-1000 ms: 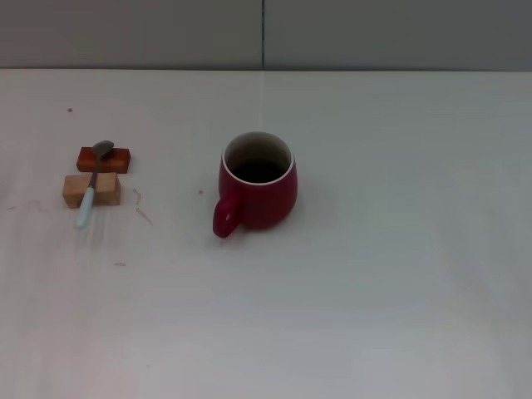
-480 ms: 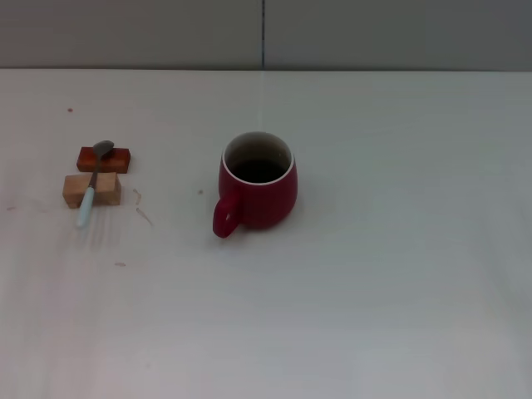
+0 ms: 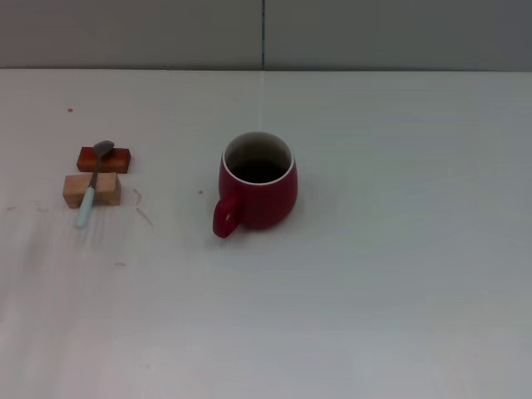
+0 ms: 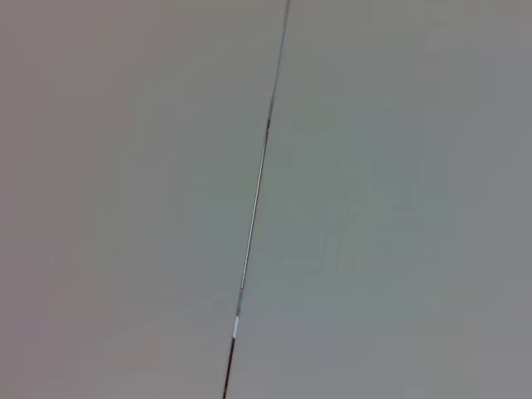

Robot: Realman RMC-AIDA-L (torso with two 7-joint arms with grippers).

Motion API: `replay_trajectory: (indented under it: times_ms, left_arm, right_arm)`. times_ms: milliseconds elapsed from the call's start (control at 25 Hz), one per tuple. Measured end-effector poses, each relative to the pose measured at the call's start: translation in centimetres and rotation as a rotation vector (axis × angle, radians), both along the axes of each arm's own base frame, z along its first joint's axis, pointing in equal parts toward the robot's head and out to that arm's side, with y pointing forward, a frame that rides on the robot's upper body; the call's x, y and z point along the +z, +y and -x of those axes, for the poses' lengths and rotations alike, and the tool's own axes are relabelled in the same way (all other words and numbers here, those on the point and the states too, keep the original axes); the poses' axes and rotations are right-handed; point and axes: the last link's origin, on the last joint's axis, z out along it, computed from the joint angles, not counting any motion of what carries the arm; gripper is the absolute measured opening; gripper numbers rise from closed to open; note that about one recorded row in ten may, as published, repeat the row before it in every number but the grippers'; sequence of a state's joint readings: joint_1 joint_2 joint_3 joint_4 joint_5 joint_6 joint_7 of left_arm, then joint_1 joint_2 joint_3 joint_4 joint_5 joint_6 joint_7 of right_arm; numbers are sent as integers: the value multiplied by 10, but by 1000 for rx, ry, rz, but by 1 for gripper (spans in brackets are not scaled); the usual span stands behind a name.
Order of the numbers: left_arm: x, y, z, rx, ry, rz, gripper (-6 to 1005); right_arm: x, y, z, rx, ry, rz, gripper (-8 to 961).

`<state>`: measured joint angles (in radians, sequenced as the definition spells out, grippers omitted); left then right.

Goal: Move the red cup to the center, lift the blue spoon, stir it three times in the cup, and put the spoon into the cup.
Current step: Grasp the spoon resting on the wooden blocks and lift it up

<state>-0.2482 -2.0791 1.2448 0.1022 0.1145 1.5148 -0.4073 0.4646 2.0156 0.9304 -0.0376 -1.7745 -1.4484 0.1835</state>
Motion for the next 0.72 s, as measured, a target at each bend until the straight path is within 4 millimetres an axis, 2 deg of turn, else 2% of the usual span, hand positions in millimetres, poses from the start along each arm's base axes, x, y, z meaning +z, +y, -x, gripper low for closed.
replay_trajectory:
  times_ms: [160, 240, 320, 520, 640, 720]
  left_arm:
    - [-18, -26, 8, 44, -4, 50, 746]
    - [-25, -38, 7, 53, 1, 69, 745]
    - [-33, -46, 4, 63, 9, 85, 745]
    - [-66, -60, -22, 131, 161, 61, 743]
    - [-86, -66, -47, 160, 267, 34, 742]
    - [-89, -68, -52, 163, 275, 31, 741]
  right_arm:
    - [13, 19, 1, -9, 2, 10, 617]
    - [21, 37, 0, -36, 3, 50, 617]
    - [23, 42, 0, -45, 5, 62, 617]
    - [30, 53, 1, -59, -26, 97, 617]
    - [31, 56, 4, -75, -87, 107, 617]
    - [30, 56, 4, -79, -96, 107, 617]
